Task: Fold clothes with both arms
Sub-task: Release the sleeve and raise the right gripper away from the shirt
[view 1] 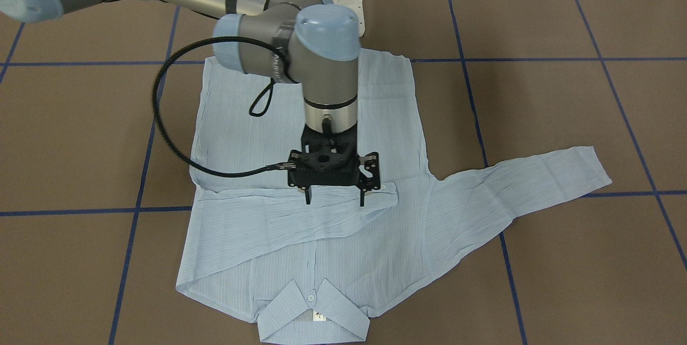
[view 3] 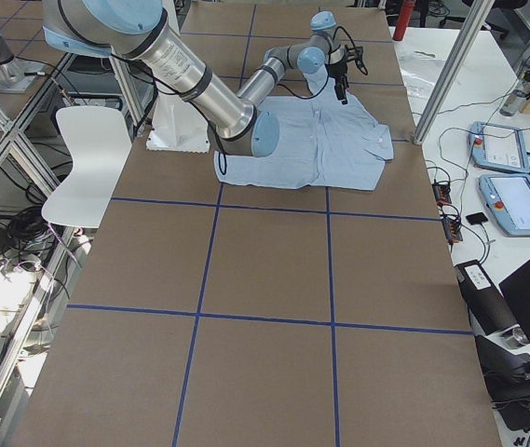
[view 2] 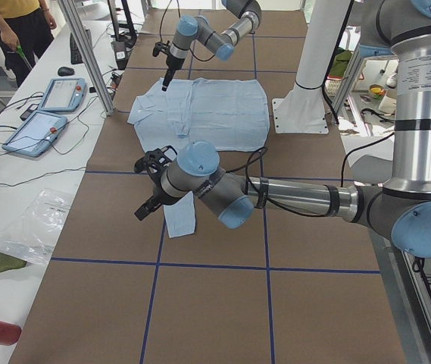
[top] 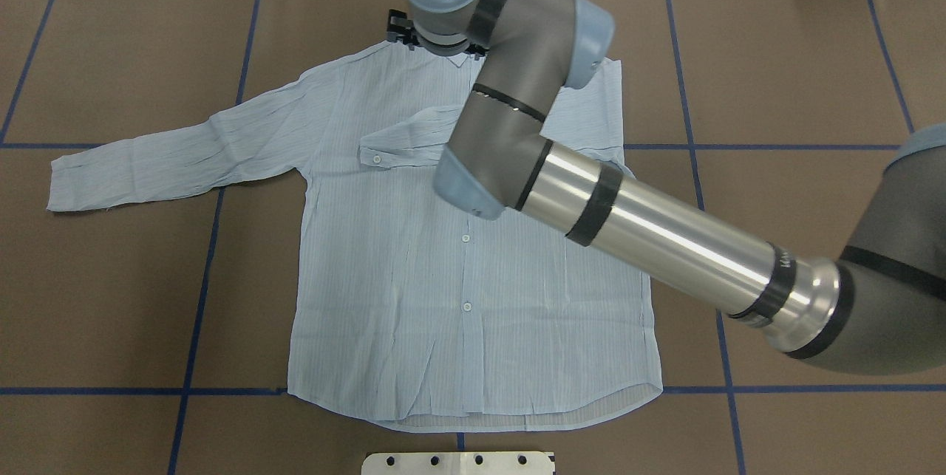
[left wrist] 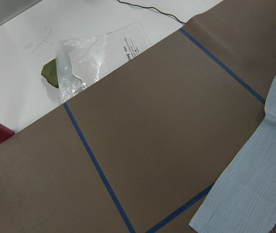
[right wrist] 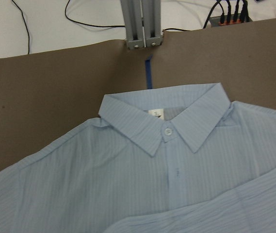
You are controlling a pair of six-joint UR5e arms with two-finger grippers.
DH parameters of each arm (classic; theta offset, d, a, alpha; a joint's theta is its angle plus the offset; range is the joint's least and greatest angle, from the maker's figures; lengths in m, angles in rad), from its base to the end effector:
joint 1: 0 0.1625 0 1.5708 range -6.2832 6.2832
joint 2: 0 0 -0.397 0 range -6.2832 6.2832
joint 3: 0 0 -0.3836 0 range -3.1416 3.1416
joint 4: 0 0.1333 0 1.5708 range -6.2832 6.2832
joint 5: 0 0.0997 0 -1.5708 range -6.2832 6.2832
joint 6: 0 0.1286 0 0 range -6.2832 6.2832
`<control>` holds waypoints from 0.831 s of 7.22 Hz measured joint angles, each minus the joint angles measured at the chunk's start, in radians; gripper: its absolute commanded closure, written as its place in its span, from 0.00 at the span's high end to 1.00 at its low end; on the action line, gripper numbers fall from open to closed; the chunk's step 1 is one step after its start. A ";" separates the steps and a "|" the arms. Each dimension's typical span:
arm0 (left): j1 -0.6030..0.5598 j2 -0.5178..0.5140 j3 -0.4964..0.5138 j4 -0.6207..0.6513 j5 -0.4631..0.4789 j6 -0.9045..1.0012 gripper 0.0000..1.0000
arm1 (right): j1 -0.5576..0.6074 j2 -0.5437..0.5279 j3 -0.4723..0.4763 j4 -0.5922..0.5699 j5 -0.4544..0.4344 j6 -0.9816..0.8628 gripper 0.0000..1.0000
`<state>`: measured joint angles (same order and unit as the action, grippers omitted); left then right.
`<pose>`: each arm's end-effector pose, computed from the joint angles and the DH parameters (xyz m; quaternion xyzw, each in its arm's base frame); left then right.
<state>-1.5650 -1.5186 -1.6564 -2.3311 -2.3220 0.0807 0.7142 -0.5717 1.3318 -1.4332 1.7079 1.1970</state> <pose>-0.0426 -0.4998 0.5410 0.3720 0.3246 0.1788 0.8511 -0.5088 -0.5942 0.1145 0.1713 -0.4024 0.1229 0.8909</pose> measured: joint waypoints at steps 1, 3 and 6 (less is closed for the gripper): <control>0.022 0.006 0.086 -0.123 0.003 -0.064 1.00 | 0.073 -0.121 0.124 -0.012 0.092 -0.103 1.00; 0.138 0.028 0.206 -0.383 0.024 -0.329 1.00 | 0.223 -0.358 0.327 -0.018 0.264 -0.333 1.00; 0.326 0.035 0.302 -0.573 0.187 -0.629 0.83 | 0.461 -0.637 0.456 -0.002 0.489 -0.694 1.00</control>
<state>-1.2388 -1.4839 -1.3547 -2.9040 -2.1345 -0.5482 1.1754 -1.2086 1.7879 -1.4356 2.1969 0.5032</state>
